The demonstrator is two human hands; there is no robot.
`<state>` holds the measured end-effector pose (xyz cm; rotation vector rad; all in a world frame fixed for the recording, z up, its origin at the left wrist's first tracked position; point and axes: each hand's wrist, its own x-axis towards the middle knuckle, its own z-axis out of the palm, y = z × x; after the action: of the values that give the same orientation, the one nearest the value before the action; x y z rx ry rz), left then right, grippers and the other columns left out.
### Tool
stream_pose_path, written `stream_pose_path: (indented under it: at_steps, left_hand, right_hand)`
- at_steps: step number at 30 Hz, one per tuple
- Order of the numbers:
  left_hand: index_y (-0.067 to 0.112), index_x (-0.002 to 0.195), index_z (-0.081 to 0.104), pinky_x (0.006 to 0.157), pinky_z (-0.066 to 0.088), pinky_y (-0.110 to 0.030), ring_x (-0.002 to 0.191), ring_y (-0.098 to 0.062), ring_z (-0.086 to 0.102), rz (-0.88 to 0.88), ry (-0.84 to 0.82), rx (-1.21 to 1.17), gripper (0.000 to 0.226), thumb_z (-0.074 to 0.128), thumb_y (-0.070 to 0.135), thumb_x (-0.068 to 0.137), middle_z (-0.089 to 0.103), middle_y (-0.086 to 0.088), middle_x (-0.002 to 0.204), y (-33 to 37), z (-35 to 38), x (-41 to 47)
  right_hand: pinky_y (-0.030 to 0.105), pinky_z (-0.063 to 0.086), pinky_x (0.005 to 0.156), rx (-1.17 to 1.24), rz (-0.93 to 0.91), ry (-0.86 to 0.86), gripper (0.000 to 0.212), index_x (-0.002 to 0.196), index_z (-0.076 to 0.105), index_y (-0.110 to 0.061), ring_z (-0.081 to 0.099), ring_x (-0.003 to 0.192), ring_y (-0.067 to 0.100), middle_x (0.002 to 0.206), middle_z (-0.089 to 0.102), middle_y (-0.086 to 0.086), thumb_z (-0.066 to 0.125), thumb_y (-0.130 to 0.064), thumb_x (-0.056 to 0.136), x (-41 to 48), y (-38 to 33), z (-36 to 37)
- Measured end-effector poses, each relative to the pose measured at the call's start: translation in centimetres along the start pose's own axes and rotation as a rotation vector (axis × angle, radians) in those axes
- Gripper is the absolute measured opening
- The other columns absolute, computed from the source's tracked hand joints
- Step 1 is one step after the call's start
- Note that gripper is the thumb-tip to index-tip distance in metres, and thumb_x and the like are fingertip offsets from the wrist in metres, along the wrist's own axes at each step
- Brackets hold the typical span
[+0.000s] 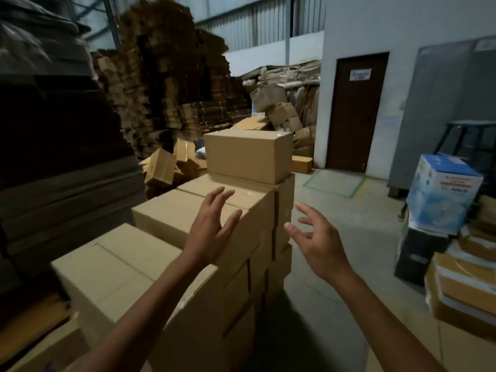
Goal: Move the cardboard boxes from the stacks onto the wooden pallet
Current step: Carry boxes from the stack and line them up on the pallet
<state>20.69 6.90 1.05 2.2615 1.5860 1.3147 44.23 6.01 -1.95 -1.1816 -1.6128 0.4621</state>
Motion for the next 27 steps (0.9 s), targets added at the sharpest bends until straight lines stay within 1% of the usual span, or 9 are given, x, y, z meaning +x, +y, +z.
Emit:
stream_pose_path:
  at_steps: [4, 7, 10, 12, 18, 21, 23, 25, 27]
  left_hand:
    - [0.021, 0.147, 0.045, 0.105, 0.04, -0.033, 0.136, -0.016, 0.042, -0.061, 0.064, -0.108, 0.048, 0.051, 0.036, 0.102, 0.039, -0.003, 0.155, -2.1, 3.1, 7.5]
    - [0.023, 0.143, 0.049, 0.102, 0.041, -0.033, 0.129, -0.009, 0.042, -0.159, 0.113, -0.261, 0.042, 0.05, 0.037, 0.103, 0.045, -0.002, 0.15, -4.5, 5.8, 13.1]
    - [0.018, 0.139, 0.05, 0.096, 0.045, -0.032, 0.125, -0.015, 0.051, -0.286, 0.16, -0.471, 0.039, 0.05, 0.034, 0.104, 0.053, -0.006, 0.143, -6.9, 8.2, 18.5]
    - [0.013, 0.14, 0.05, 0.091, 0.044, -0.03, 0.12, -0.016, 0.052, -0.331, 0.188, -0.539, 0.04, 0.05, 0.032, 0.104, 0.055, -0.008, 0.139, -8.6, 9.9, 22.2]
    - [0.012, 0.14, 0.047, 0.087, 0.043, -0.032, 0.12, -0.019, 0.051, -0.411, 0.208, -0.661, 0.042, 0.05, 0.032, 0.104, 0.053, -0.008, 0.136, -14.4, 15.8, 34.1]
    - [0.011, 0.141, 0.045, 0.086, 0.043, -0.034, 0.116, -0.02, 0.05, -0.474, 0.217, -0.724, 0.043, 0.052, 0.03, 0.103, 0.052, -0.009, 0.135, -16.9, 18.4, 40.5]
    - [0.01, 0.139, 0.045, 0.09, 0.045, -0.038, 0.115, -0.023, 0.051, -0.531, 0.242, -0.769, 0.041, 0.053, 0.027, 0.102, 0.053, -0.011, 0.132, -18.3, 19.9, 44.6]
    - [0.011, 0.135, 0.046, 0.098, 0.046, -0.043, 0.114, -0.024, 0.051, -0.616, 0.279, -0.835, 0.037, 0.054, 0.024, 0.101, 0.053, -0.011, 0.128, -19.4, 21.5, 48.2]
    - [0.011, 0.13, 0.048, 0.104, 0.044, -0.047, 0.112, -0.024, 0.05, -0.708, 0.308, -0.897, 0.032, 0.055, 0.02, 0.1, 0.054, -0.01, 0.122, -20.5, 23.2, 51.3]
  right_hand:
    - [0.016, 0.045, 0.081, -0.016, 0.041, 0.03, 0.053, 0.146, 0.049, -0.024, 0.054, 0.117, 0.006, 0.144, 0.054, -0.004, 0.063, -0.038, 0.097, 8.1, 2.2, 0.5]
    - [0.028, 0.049, 0.092, 0.029, 0.095, 0.073, 0.05, 0.144, 0.051, -0.024, 0.058, 0.118, 0.012, 0.143, 0.056, -0.004, 0.062, -0.038, 0.098, 14.0, 4.2, 0.7]
    - [0.046, 0.053, 0.101, 0.118, 0.169, 0.099, 0.045, 0.14, 0.054, -0.028, 0.058, 0.12, 0.016, 0.141, 0.058, -0.001, 0.061, -0.042, 0.098, 19.7, 7.1, 1.2]
    - [0.05, 0.053, 0.101, 0.135, 0.193, 0.118, 0.045, 0.139, 0.055, -0.028, 0.059, 0.12, 0.017, 0.137, 0.059, -0.002, 0.061, -0.044, 0.097, 23.6, 9.0, 1.7]
    - [0.051, 0.054, 0.099, 0.115, 0.202, 0.124, 0.044, 0.135, 0.058, -0.028, 0.061, 0.117, 0.018, 0.134, 0.061, 0.0, 0.062, -0.047, 0.096, 36.4, 15.0, 4.3]
    - [0.046, 0.056, 0.095, 0.141, 0.227, 0.121, 0.044, 0.136, 0.057, -0.026, 0.062, 0.114, 0.018, 0.135, 0.06, 0.001, 0.062, -0.044, 0.096, 42.9, 17.6, 5.3]
    - [0.04, 0.058, 0.089, 0.158, 0.248, 0.134, 0.044, 0.137, 0.056, -0.024, 0.062, 0.112, 0.018, 0.134, 0.061, 0.001, 0.061, -0.043, 0.097, 46.9, 19.4, 5.8]
    - [0.034, 0.056, 0.082, 0.19, 0.285, 0.141, 0.045, 0.139, 0.054, -0.022, 0.061, 0.112, 0.019, 0.133, 0.061, 0.003, 0.06, -0.041, 0.098, 50.6, 21.1, 6.0]
    - [0.032, 0.055, 0.08, 0.216, 0.315, 0.152, 0.046, 0.14, 0.053, -0.02, 0.06, 0.115, 0.022, 0.135, 0.06, 0.005, 0.059, -0.04, 0.099, 54.0, 22.9, 6.2]
